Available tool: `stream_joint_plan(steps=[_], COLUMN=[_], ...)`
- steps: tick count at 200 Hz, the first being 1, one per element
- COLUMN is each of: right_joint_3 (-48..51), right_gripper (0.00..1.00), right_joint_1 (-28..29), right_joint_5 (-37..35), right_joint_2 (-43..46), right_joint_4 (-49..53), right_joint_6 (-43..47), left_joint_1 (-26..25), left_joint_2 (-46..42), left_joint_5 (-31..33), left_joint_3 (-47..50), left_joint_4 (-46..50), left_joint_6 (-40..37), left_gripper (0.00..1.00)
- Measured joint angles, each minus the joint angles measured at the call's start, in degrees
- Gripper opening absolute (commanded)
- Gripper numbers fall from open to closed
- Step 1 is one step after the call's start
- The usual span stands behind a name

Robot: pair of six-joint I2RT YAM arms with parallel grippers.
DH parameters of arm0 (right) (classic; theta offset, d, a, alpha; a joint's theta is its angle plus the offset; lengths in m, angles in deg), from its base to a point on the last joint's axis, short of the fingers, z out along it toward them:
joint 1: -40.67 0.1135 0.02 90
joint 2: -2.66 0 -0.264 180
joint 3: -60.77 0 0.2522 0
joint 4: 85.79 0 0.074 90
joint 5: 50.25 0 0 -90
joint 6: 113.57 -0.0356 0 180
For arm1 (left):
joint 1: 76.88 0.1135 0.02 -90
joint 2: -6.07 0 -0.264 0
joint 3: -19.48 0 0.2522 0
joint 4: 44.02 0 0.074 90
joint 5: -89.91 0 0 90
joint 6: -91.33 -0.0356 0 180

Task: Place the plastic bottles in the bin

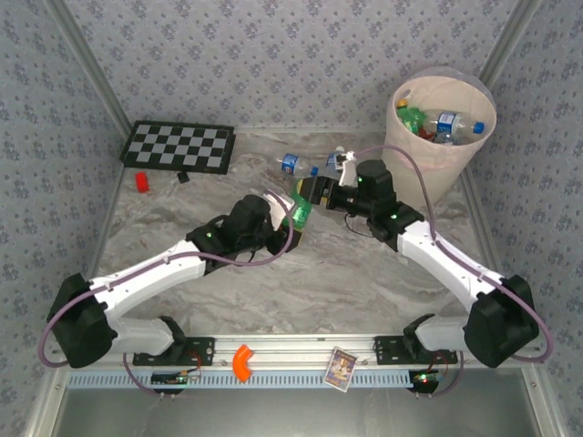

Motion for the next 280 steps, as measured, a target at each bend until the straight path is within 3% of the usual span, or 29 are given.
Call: stream_joint_plan(steps=[30,45,67,105,134,150,172,280], right_joint_3=[-1.18,-1.4,-1.53,-1.6,-1.55,-1.49,-1.33,-6.27], right_gripper=[0.74,0.7,0.54,0.51,0.51,0.51,0.51,0.48], right_joint_1=[0.87,1.05,1.2,1.07,0.61,-0.24,-2.23,-14.43], right_joint_5=[0.66,1.14,2.27,3.04,2.56,2.21,0.7,-19.08], right_joint_2=[-1.7,-2.19,-2.56,-2.47,-1.07,0.72,4.13,15.02], right_joint_4=[-0.02,-0.04,-0.13,0.0,1.36,2.34,3.15,17.94], right_joint_6=[-0.42,-0.46,-0.63,-0.17,0.24,0.26,0.57,9.09], left_joint_1=[-0.13,-0.37,-0.5,-0.5,-0.76,-0.83,-0.83,-0.83], left_joint_2=[-1.25,-1.38,-1.36,-1.33,-1.33,-1.31,-1.36,-12.0], left_joint_5=[0.31,0.42,0.44,0.42,0.63,1.2,2.19,11.34], left_joint_3=[0.26,0.26,0.28,0.26,0.24,0.24,0.24,3.41], left_joint_4=[1.11,1.25,1.55,1.53,1.05,1.2,1.09,1.68], left_joint_6=[-0.02,-0.04,-0.2,-0.24,-0.76,-0.26,0.07,3.82], left_gripper=[0.32,0.32,0.32,0.4,0.65,0.84,0.99,1.0])
